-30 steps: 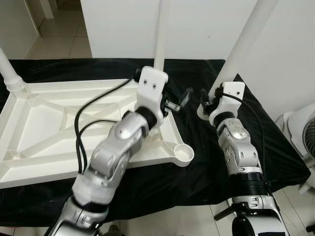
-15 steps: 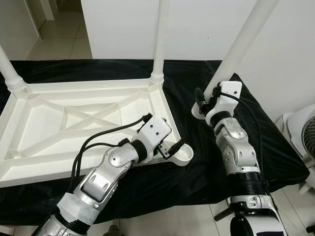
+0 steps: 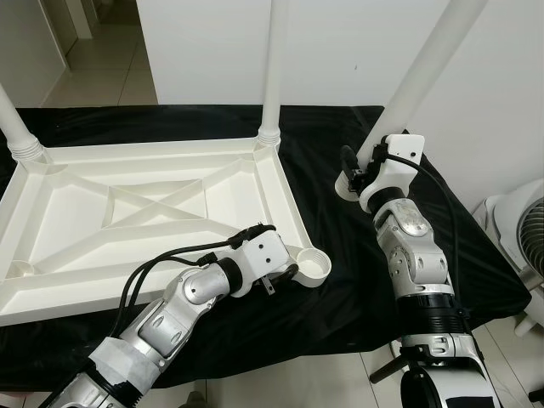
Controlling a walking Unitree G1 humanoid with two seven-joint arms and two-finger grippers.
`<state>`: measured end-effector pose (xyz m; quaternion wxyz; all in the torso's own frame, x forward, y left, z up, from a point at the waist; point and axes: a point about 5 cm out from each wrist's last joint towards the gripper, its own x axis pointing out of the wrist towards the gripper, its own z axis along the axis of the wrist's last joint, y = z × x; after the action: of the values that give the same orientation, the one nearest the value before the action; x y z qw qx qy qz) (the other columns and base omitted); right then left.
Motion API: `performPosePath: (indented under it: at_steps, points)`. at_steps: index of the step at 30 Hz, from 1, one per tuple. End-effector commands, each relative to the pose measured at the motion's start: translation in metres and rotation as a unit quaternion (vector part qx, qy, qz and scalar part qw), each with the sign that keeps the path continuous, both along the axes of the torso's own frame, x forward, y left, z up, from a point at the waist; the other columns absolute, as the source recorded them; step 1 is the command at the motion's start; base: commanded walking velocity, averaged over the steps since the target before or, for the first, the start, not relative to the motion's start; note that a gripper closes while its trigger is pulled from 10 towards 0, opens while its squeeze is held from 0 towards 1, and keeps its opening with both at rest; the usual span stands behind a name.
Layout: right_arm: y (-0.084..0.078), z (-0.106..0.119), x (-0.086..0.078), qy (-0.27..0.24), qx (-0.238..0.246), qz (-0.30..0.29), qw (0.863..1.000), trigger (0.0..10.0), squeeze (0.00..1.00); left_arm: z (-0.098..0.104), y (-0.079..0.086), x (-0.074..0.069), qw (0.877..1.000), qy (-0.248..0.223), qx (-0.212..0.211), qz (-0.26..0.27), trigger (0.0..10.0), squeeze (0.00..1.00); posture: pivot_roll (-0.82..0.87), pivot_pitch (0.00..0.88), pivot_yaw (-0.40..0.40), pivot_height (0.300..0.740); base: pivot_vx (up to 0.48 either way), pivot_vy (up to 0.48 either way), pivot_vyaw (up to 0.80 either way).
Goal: Building children table
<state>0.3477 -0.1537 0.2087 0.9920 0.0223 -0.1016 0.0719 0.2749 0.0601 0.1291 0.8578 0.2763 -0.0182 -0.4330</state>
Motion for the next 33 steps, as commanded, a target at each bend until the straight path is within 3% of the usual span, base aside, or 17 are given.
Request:
performPosePath:
  at_steps: [1,5,6,7,9,15,26,29,33]
  points:
    - [-0.005,0.005,-0.001,-0.012,0.005,-0.006,1.0,10.0,0.0,-0.013,0.006,0.0,0.999,0.026,0.029,0.001,10.0,0.0,0.09,0.004,-0.038,0.74,0.0,0.0,0.0]
    - [-0.005,0.005,-0.001,-0.012,0.003,-0.006,1.0,10.0,0.0,-0.004,0.008,0.002,1.0,0.028,-0.01,0.006,10.0,0.0,0.1,0.005,-0.039,0.74,0.0,0.0,0.0]
    - [-0.004,0.005,-0.001,-0.011,0.003,-0.005,1.0,10.0,0.0,0.003,0.009,0.003,0.998,0.041,-0.054,0.008,10.0,0.0,0.1,0.005,-0.04,0.74,0.0,0.0,0.0]
    - [-0.004,0.005,-0.001,-0.011,0.003,-0.005,1.0,10.0,0.0,0.003,0.009,0.003,0.998,0.041,-0.054,0.008,10.0,0.0,0.1,0.005,-0.04,0.74,0.0,0.0,0.0]
    - [-0.003,0.004,-0.001,-0.009,0.003,-0.003,1.0,10.0,0.0,0.01,0.01,0.0,0.995,0.046,-0.093,-0.007,10.0,0.0,0.1,0.006,-0.04,0.74,0.0,0.0,0.0]
    - [-0.003,0.003,0.0,-0.007,0.001,-0.001,1.0,10.0,0.0,0.009,0.007,-0.015,0.992,0.047,-0.098,-0.058,10.0,0.0,0.1,0.008,-0.042,0.74,0.0,0.0,0.0]
    - [-0.004,0.003,0.0,-0.006,0.001,-0.002,1.0,10.0,0.0,-0.002,0.006,-0.017,0.995,0.042,-0.051,-0.07,10.0,0.0,0.1,0.008,-0.044,0.74,0.0,0.0,0.0]
    - [-0.003,0.003,0.001,-0.005,0.001,-0.002,1.0,10.0,0.0,-0.006,0.01,-0.004,0.999,0.021,-0.021,-0.028,10.0,0.0,0.09,0.012,-0.045,0.74,0.0,0.0,0.0]
    - [-0.002,0.003,0.001,-0.004,0.001,-0.001,1.0,10.0,0.0,-0.007,0.013,0.005,1.0,0.009,-0.01,-0.001,10.0,0.0,0.09,0.012,-0.046,0.74,0.0,0.0,0.0]
